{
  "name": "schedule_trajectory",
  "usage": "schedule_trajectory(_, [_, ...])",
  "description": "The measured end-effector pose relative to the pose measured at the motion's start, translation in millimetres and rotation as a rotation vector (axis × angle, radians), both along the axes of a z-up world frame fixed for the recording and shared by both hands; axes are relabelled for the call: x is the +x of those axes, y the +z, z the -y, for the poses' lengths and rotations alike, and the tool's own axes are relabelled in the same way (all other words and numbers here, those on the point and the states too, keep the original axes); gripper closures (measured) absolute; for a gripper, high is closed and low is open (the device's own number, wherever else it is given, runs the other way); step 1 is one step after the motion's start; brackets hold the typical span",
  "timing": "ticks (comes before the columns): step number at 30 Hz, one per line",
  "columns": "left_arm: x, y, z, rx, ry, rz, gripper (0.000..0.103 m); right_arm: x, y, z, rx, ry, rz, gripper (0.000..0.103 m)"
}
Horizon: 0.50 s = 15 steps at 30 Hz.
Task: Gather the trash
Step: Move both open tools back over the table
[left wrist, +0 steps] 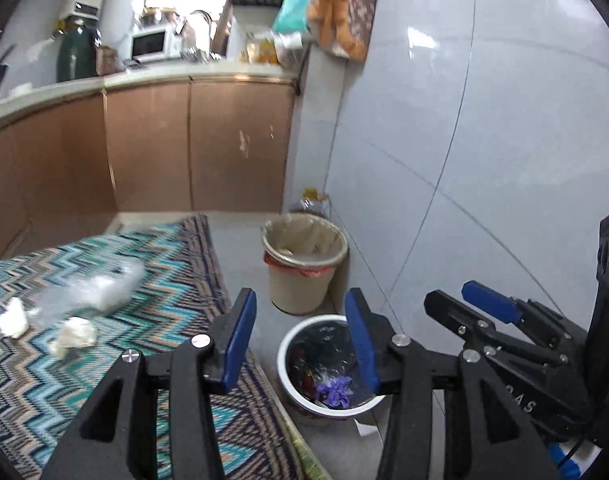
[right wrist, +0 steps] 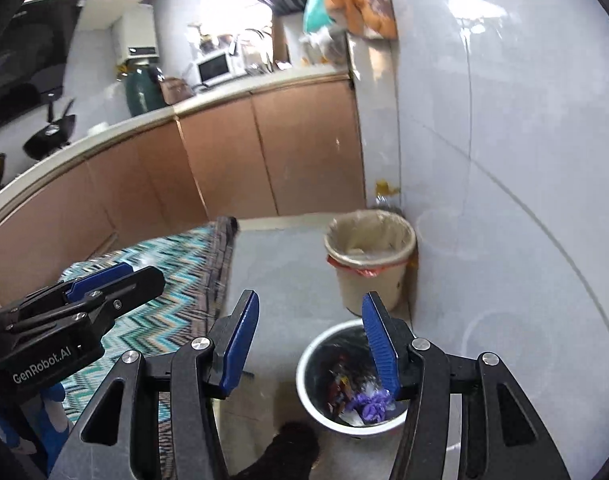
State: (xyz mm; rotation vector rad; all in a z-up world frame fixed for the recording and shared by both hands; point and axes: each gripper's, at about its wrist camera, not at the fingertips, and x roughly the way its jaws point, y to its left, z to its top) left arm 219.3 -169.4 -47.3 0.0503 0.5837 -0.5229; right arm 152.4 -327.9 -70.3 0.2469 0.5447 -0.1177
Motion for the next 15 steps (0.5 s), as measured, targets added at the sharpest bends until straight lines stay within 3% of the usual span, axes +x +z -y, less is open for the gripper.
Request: schedule_trajectory(15, [-76.1, 47.5, -86.9, -0.055, 0.142, 0.139, 0.058, -56.5, 58.9, -72.4, -0.075, 0.11, 0.115, 0.049])
